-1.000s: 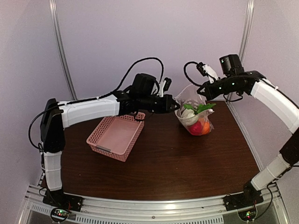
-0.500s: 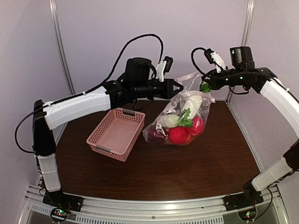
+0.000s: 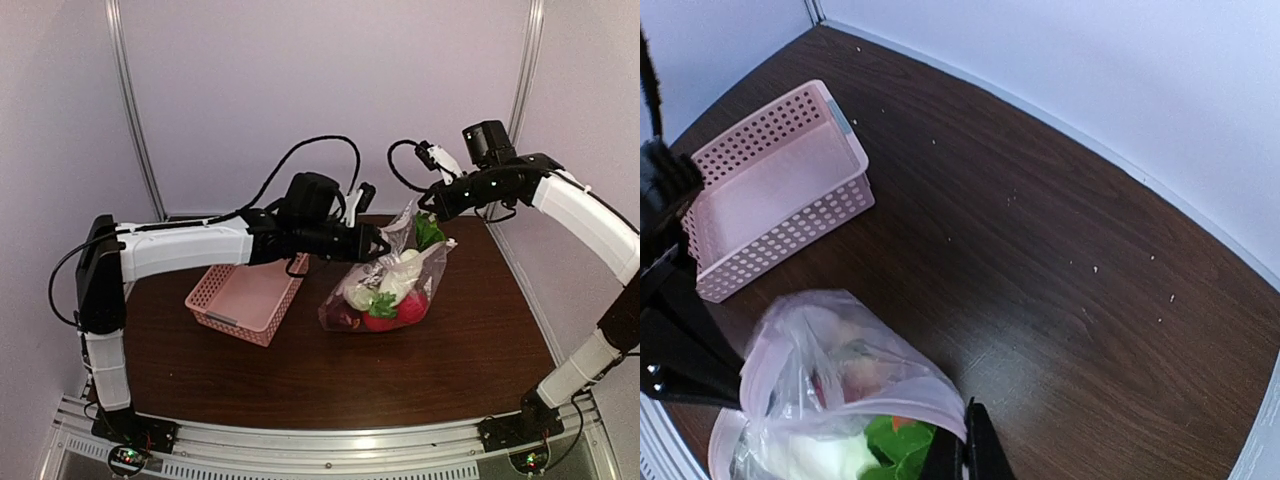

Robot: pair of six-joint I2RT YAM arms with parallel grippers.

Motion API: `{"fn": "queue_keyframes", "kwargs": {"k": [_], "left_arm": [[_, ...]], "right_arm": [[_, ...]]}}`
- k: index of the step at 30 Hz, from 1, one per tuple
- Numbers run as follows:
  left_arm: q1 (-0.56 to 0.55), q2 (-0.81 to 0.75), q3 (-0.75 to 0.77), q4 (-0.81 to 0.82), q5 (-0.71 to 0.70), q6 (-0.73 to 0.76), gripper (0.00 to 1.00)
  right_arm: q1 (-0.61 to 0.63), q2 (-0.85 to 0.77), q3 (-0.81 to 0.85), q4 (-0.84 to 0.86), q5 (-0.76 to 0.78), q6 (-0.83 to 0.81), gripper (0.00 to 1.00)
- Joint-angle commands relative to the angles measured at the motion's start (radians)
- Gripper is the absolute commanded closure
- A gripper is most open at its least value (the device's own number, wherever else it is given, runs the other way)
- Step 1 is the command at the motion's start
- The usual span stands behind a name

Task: Place the food in the zip-top bag and seal the zipper
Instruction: Adjust the zipper food storage bag at the center of the board.

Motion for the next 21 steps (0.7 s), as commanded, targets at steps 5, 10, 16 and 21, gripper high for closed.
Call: {"fn": "queue_keyframes", "kwargs": {"k": [5, 10, 16, 21], "left_arm": [[-0.088, -0.223, -0.007, 0.106, -0.230, 0.102, 1.00], [-0.025, -0.179, -0.034, 0.120, -0.089, 0.018, 1.00], [0.001, -0.013, 0.031, 0.025, 0.048, 0.007, 1.00], [-0.055, -0.047, 0.059, 0.035, -0.040, 0.063, 1.00]], "right_arm": [[0.006, -0.122, -0.017, 0.075, 0.017, -0.017, 1.00], [0.007, -0.139, -0.043, 0.124, 0.033, -0.009, 1.00], [0.012, -0.086, 0.034, 0.058, -0.099, -0.023, 1.00], [0.036, -0.080, 0.002, 0.062, 0.080, -0.067, 1.00]]}}
